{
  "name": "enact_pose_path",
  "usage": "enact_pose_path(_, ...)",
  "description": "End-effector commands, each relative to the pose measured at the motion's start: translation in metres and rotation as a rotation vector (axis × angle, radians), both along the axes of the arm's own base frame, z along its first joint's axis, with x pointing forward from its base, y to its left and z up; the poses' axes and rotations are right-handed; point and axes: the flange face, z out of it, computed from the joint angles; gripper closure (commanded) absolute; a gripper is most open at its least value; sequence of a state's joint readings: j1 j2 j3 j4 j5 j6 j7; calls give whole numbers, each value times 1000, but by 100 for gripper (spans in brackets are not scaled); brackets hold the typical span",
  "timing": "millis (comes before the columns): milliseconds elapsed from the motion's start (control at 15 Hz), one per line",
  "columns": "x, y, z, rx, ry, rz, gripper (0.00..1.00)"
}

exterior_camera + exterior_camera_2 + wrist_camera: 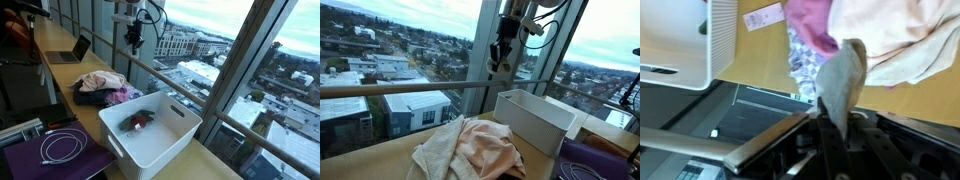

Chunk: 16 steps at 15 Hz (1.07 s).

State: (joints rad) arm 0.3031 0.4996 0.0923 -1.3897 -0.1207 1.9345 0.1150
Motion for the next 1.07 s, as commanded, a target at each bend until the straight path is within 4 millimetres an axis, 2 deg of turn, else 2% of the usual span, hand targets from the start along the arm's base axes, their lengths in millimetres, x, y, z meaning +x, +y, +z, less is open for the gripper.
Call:
enact_pose_path(0, -57, 78, -38, -37, 75, 36, 98)
enact_pose_path(67, -76, 102, -53, -38, 102, 43, 98)
enact_pose_path(267, -132, 159, -114, -49, 170, 49, 98)
enact_pose_path(333, -142, 169, -136, -54, 182, 51, 98)
enact_pose_path(400, -151, 175, -150, -56, 192, 53, 98)
enact_pose_path(533, -151, 170, -174, -43, 173, 57, 98)
enact_pose_path(667, -142, 155, -183, -21, 140, 68, 94)
enact_pose_path(733, -135, 145, -181, -5, 122, 69, 74)
enact_pose_path(800, -129, 134, -177, 8, 106, 70, 64)
enact_pose_path(1000, -117, 104, -152, 57, 93, 104, 43)
